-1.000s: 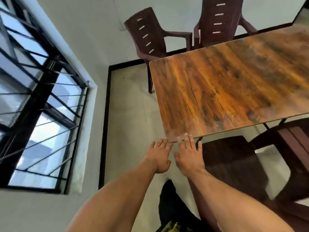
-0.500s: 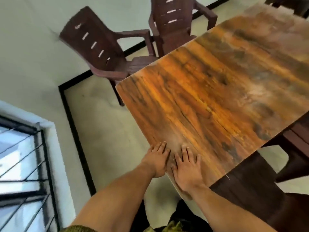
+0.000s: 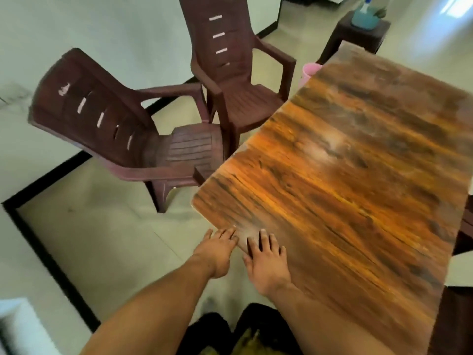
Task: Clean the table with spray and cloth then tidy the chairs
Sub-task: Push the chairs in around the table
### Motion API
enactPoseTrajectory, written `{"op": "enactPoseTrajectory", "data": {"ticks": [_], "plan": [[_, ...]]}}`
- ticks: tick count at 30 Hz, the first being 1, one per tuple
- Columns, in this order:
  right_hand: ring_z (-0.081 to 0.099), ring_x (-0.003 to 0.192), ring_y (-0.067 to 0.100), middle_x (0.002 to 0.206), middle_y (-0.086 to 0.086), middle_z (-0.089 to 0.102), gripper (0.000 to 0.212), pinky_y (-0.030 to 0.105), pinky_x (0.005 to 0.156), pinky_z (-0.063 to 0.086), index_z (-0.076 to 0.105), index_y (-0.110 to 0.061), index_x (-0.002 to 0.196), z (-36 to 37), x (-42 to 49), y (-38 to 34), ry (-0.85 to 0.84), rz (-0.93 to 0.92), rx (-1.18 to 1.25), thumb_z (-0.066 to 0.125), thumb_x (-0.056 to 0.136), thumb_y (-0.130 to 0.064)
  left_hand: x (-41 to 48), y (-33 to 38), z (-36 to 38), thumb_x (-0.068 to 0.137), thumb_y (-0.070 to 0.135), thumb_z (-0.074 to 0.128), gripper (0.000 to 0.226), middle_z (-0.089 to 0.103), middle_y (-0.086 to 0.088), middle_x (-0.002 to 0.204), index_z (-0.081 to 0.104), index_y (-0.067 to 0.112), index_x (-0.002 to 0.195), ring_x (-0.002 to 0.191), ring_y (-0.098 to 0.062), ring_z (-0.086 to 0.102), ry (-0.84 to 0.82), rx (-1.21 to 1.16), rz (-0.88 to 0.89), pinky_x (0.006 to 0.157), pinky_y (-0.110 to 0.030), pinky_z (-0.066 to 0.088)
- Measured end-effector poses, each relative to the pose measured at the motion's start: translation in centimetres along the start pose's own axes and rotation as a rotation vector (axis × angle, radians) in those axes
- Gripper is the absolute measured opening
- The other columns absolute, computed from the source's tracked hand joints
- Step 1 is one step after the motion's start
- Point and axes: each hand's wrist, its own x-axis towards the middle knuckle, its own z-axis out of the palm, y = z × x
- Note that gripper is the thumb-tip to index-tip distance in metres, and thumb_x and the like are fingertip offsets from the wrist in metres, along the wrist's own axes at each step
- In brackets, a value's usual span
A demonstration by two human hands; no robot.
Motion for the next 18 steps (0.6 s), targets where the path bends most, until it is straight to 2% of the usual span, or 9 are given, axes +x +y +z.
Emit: {"op": "enactPoseTrajectory", "data": {"ticks": [2, 7, 12, 18], "plan": [[0.002, 0.153, 0.038, 0.168, 0.013, -0.001, 0.062, 0.055, 0.120, 0.015, 0.012, -0.028, 0.159, -0.9, 2.2, -4.3, -0.011, 0.001, 0.008, 0.018, 0.103, -0.054, -0.3, -5.0, -0.9, 0.095, 0.021, 0.047, 0.077, -0.008, -0.003, 0.170, 0.009, 0.019, 0.161, 0.156, -0.025, 0.002, -0.017, 0.002, -0.040, 0.126, -0.047, 0.006], [0.006, 0.154, 0.033, 0.168, 0.013, 0.003, 0.084, 0.052, 0.123, 0.014, 0.009, -0.025, 0.160, -3.3, 7.9, -12.4, 0.029, -0.079, -0.035, -0.007, 0.085, -0.057, 0.2, -14.7, -3.7, 0.095, 0.025, 0.051, 0.080, -0.005, -0.007, 0.170, 0.005, 0.021, 0.161, 0.156, -0.027, 0.004, -0.012, -0.017, -0.053, 0.126, -0.048, 0.008], [0.017, 0.153, 0.033, 0.166, 0.014, 0.018, 0.071, 0.054, 0.120, 0.018, 0.024, -0.024, 0.158, -5.4, 17.4, -22.4, 0.077, -0.147, -0.029, 0.012, 0.094, -0.052, 1.8, -26.8, -7.5, 0.099, 0.032, 0.045, 0.073, -0.004, -0.008, 0.170, 0.008, 0.020, 0.161, 0.156, -0.026, 0.003, 0.057, -0.044, -0.068, 0.126, -0.047, 0.004], [0.005, 0.155, 0.029, 0.169, 0.011, 0.004, 0.070, 0.050, 0.123, 0.009, 0.012, -0.026, 0.161, -12.2, 31.0, -36.2, 0.133, -0.234, 0.020, 0.006, 0.097, -0.056, 2.4, -46.1, -15.7, 0.104, 0.046, 0.032, 0.067, 0.001, -0.005, 0.170, 0.008, 0.021, 0.162, 0.156, -0.023, 0.005, 0.221, -0.039, -0.221, 0.126, -0.045, 0.005]]}}
